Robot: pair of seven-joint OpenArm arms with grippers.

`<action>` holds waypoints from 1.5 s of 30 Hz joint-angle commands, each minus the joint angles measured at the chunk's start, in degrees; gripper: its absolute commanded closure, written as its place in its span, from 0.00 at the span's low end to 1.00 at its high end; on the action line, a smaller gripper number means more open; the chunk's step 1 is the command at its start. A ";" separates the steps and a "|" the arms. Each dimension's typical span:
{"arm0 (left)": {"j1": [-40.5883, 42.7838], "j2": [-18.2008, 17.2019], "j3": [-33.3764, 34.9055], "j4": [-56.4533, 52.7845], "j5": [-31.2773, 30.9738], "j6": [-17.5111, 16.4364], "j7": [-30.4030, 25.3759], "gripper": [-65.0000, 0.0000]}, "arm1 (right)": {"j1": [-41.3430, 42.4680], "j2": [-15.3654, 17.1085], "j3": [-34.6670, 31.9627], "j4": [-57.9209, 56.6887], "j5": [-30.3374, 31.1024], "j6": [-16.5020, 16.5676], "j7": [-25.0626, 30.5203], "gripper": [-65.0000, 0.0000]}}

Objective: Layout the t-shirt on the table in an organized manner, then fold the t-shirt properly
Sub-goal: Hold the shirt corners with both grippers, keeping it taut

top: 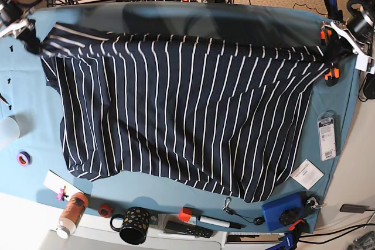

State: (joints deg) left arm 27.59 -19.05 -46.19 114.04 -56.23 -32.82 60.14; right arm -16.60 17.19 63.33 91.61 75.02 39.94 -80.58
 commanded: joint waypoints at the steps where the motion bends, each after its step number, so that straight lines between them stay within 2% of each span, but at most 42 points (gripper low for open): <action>1: 0.00 -0.81 -0.22 0.83 -1.07 -0.02 -1.88 1.00 | 1.07 1.88 0.35 0.96 0.20 0.06 1.92 1.00; 7: -0.15 -0.81 4.81 0.39 0.28 -0.22 -4.26 1.00 | 5.25 2.51 -3.65 0.90 -10.67 0.06 8.48 1.00; 11: -1.81 -0.81 6.32 0.20 9.29 1.44 -10.95 1.00 | 6.40 2.51 -8.96 0.90 -17.16 0.06 13.66 1.00; 12: -2.45 -0.85 6.32 0.20 10.84 2.45 -11.82 1.00 | 6.91 2.51 -10.21 0.90 -19.23 0.06 15.45 1.00; 14: -4.46 -0.92 6.32 0.17 12.68 2.38 -12.13 1.00 | 8.31 2.51 -12.52 0.90 -23.78 0.06 18.80 1.00; 20: -9.49 -0.96 6.34 -1.66 12.74 1.42 -12.15 1.00 | 14.12 2.51 -20.26 0.68 -36.44 -0.07 25.92 1.00; 25: -12.50 -0.96 6.34 -6.49 12.72 1.22 -12.20 1.00 | 17.81 2.49 -25.83 -1.90 -44.70 -3.72 32.09 1.00; 29: -14.82 -1.09 6.88 -10.32 12.55 -1.44 -12.20 1.00 | 20.26 2.49 -26.91 -4.74 -47.95 -5.57 33.31 1.00; 33: -17.11 -2.36 11.21 -13.22 13.18 -1.51 -13.77 1.00 | 21.24 2.51 -26.86 -6.93 -49.81 -6.10 34.05 1.00; 37: -20.81 -3.63 16.48 -15.13 19.87 -1.44 -16.24 1.00 | 21.20 2.51 -26.86 -8.22 -53.29 -8.87 34.67 1.00; 39: -22.60 -4.04 19.39 -15.89 22.95 -0.61 -16.37 1.00 | 21.22 2.51 -26.86 -9.07 -54.88 -9.84 35.87 1.00; 42: -24.74 -4.59 22.58 -17.33 27.02 3.26 -19.17 1.00 | 21.22 2.51 -26.86 -10.78 -55.60 -9.84 38.53 1.00; 45: -26.80 -4.61 23.21 -19.56 30.36 3.63 -21.68 1.00 | 21.44 2.51 -26.86 -13.22 -56.02 -9.84 40.74 1.00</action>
State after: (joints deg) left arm 1.74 -22.57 -22.57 93.62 -25.71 -29.56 39.79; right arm 3.81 18.22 36.14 77.52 18.72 30.61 -41.65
